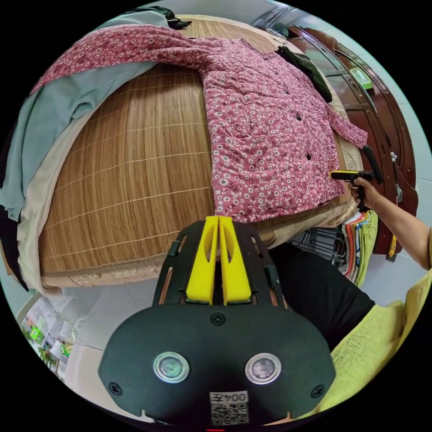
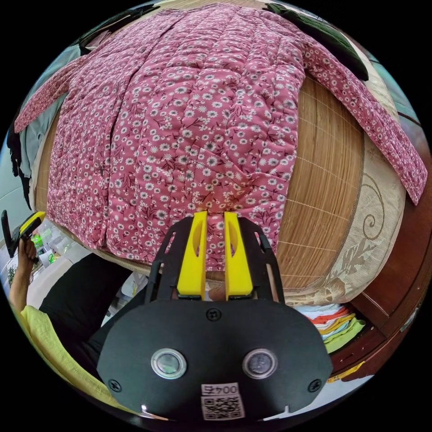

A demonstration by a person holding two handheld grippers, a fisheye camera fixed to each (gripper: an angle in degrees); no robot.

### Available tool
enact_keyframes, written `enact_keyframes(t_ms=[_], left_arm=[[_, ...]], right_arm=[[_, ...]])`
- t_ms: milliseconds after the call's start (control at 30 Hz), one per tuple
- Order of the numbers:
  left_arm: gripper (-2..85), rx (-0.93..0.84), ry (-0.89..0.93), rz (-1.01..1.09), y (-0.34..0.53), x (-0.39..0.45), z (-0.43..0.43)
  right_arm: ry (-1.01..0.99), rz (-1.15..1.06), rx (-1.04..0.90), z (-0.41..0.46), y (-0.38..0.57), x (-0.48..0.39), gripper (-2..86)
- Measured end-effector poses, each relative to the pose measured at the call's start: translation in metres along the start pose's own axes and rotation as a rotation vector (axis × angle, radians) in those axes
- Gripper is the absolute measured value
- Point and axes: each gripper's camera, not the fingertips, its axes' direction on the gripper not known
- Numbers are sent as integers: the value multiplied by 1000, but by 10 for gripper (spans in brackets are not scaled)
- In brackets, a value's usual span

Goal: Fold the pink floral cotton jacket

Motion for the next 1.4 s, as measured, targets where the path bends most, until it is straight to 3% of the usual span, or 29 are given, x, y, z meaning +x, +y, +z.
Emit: enact_keyframes(t_ms=[200,433,733,1067,1400], left_arm=[[107,-69,72,6,-16,-10,25],[32,-158,-7,82,-33,-7,27],[5,-33,-63,89,-39,26,-34],[5,11,-37,313,-156,161,-12],[16,-212,-166,426,-236,255,62]], right_arm=[[-47,83,42,8,20,15,70],[-67,45,68,21,42,30,73],[-90,28,174,40,84,51,75],[-117,-41,195,60,113,77,72],[-240,6,223,60,144,108,114]])
